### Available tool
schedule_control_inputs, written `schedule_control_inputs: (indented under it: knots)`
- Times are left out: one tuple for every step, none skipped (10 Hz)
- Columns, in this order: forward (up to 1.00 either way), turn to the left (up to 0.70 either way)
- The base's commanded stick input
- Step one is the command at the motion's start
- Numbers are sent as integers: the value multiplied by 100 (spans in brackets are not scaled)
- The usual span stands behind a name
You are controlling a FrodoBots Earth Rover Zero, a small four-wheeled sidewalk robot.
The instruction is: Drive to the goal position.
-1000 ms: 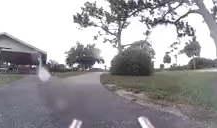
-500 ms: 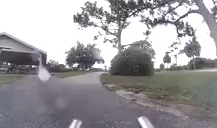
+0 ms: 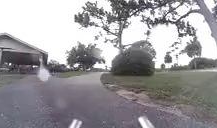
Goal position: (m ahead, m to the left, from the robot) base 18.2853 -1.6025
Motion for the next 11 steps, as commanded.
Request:
schedule_control_inputs:
  knots:
    - [30,0]
    - [70,0]
    - [70,0]
    - [70,0]
    - [70,24]
    - [70,35]
    - [70,35]
    - [70,35]
    - [70,35]
    - [70,35]
    - [70,35]
